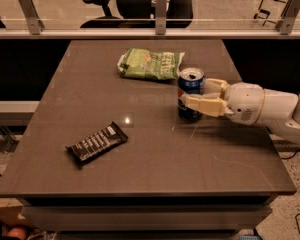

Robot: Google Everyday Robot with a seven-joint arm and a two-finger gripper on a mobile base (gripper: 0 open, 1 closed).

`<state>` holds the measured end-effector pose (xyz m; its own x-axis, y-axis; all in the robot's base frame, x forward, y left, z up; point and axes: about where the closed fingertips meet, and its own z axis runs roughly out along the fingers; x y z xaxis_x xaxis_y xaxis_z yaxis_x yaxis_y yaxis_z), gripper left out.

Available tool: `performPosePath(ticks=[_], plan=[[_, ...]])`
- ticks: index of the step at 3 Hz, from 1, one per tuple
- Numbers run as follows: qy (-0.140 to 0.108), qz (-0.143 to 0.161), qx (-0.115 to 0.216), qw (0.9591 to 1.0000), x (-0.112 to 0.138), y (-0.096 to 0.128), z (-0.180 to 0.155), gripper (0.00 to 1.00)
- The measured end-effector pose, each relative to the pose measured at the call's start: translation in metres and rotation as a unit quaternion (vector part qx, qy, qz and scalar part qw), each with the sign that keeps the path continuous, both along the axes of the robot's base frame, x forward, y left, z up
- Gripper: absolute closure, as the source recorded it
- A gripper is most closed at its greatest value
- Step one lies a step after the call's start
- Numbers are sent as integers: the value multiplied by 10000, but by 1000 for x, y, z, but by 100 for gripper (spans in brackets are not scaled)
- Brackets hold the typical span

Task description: Place pepsi can upright

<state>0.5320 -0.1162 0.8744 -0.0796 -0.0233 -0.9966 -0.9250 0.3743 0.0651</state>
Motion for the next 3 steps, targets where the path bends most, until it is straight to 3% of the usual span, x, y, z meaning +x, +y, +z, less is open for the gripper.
performPosePath(ticks=[2, 3], plan=[[-8, 45, 1, 10000, 0, 5, 1, 12], [-13, 66, 1, 10000, 0, 7, 2, 0]])
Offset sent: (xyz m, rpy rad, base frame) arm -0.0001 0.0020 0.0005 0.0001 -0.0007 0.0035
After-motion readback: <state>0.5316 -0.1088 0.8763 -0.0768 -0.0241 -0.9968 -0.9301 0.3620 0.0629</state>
